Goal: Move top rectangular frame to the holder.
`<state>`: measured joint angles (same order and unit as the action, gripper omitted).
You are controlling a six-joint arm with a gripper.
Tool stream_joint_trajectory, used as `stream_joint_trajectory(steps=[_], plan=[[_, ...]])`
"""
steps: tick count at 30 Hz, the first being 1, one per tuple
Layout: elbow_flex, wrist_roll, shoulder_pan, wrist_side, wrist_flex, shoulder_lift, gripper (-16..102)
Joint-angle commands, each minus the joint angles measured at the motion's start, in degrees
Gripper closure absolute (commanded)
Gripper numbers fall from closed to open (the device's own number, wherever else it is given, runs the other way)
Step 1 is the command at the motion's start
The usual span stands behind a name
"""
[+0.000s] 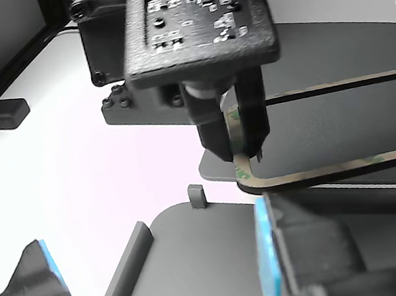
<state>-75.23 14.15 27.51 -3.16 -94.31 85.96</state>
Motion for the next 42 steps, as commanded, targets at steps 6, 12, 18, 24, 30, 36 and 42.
stream_joint_trajectory(steps=[6, 12, 18, 24, 30, 36, 42], plan=[[9.3, 1.8, -5.0, -1.2, -0.5, -4.7, 97], [14.3, 4.1, -7.2, -2.4, -0.5, -9.4, 97], [16.7, 5.1, -9.5, -1.4, -0.5, -11.3, 97], [18.3, 4.0, -11.8, -0.8, -0.5, -13.0, 97], [18.2, 3.1, -12.5, -1.6, -0.6, -14.3, 97], [17.4, 4.0, -12.7, -2.2, -0.6, -14.6, 97], [16.8, 3.3, -13.3, -1.7, -0.6, -14.4, 97]])
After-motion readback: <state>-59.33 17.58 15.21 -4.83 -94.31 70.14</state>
